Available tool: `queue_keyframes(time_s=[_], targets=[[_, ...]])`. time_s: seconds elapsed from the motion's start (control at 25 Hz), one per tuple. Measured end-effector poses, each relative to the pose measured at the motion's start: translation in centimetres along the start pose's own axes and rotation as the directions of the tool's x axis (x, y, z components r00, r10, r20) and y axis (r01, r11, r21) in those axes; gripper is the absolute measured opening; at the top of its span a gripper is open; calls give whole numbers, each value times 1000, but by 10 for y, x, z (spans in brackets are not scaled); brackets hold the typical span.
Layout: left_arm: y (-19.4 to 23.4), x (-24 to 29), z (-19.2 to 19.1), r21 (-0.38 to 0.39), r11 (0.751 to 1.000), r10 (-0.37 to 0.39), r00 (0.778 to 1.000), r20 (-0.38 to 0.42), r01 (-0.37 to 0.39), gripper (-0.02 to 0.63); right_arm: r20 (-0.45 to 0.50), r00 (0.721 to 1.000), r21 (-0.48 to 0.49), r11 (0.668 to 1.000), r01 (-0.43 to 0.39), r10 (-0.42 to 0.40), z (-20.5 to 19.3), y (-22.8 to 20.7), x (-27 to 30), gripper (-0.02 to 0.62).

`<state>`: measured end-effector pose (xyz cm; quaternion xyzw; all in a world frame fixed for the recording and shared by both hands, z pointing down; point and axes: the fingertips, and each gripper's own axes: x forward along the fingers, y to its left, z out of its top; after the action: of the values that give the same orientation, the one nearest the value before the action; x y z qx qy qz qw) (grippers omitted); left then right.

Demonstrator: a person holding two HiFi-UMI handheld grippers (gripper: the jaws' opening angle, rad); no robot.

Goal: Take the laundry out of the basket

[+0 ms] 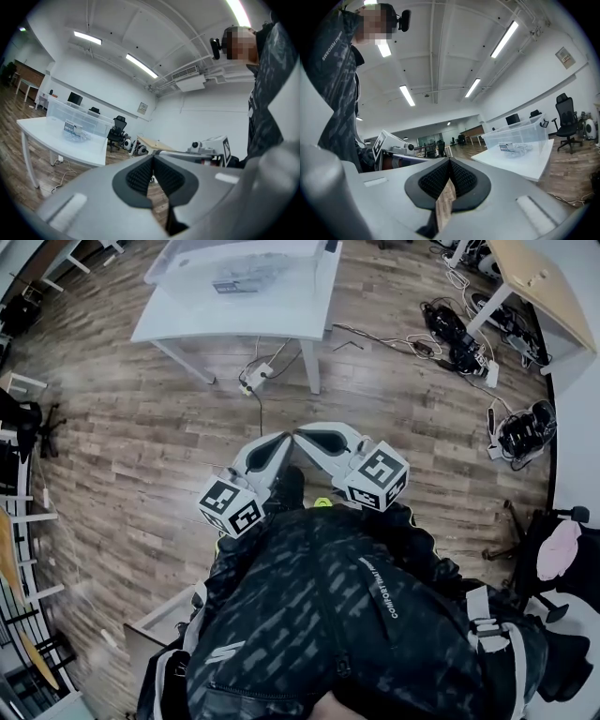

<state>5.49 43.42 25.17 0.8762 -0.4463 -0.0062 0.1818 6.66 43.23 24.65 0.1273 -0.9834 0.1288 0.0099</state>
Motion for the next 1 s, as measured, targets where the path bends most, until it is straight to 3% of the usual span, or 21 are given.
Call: queue_keyframes(time_s=[0.56, 0.72, 1.0], targets=[[58, 21, 30, 5, 999, -41, 998, 41, 41, 5, -4, 998, -36, 997, 69, -69, 20, -41, 50, -2], [90, 27, 49, 20, 999, -40, 998, 57, 39, 4, 3, 996, -18, 996, 85, -85, 33, -60, 80, -2], [169, 34, 81, -1, 999, -33, 996, 84, 33, 5, -51, 995, -83, 993, 81, -85, 50, -96, 156, -2]])
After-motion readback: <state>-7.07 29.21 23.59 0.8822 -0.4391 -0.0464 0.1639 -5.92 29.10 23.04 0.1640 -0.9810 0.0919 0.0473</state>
